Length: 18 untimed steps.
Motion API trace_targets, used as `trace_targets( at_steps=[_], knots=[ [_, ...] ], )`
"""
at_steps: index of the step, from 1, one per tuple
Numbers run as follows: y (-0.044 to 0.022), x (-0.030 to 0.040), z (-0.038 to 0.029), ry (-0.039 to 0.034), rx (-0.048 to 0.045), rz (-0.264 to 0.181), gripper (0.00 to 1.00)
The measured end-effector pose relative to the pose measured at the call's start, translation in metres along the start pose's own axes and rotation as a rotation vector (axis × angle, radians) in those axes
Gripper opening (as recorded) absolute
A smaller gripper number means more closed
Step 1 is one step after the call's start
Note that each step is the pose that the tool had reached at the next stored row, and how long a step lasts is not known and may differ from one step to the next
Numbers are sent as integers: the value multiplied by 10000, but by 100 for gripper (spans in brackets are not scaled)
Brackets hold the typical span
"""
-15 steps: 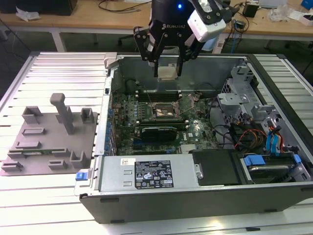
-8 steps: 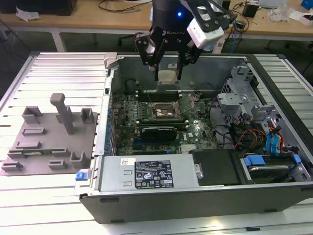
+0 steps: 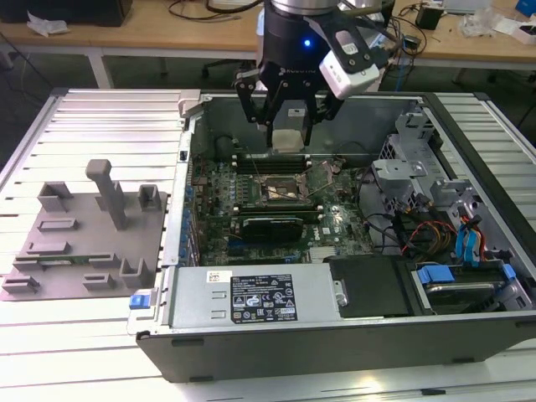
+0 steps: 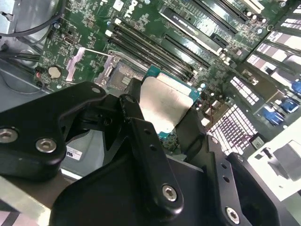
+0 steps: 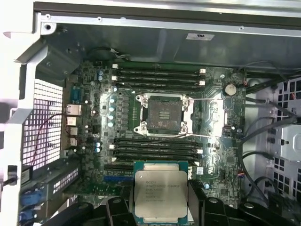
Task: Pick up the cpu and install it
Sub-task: 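Pick up the cpu and move it towards the insertion slot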
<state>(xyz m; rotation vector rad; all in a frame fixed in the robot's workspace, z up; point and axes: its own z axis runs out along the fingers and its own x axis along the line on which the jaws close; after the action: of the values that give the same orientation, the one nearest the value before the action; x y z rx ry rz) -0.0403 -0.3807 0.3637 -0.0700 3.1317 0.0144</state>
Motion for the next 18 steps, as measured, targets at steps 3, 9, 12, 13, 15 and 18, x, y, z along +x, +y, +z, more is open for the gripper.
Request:
trace_targets(
  at_steps=[3,9,12,13,15,18],
  knots=[
    [7,-13,56,2,2,-1,55],
    [54,-41,236,5,0,-1,55],
    [94,-43,347,6,-1,-1,55],
    [102,-43,364,7,-1,0,55],
    [120,-43,404,7,-1,0,55],
    [153,-44,472,7,0,-1,55]
  ],
)
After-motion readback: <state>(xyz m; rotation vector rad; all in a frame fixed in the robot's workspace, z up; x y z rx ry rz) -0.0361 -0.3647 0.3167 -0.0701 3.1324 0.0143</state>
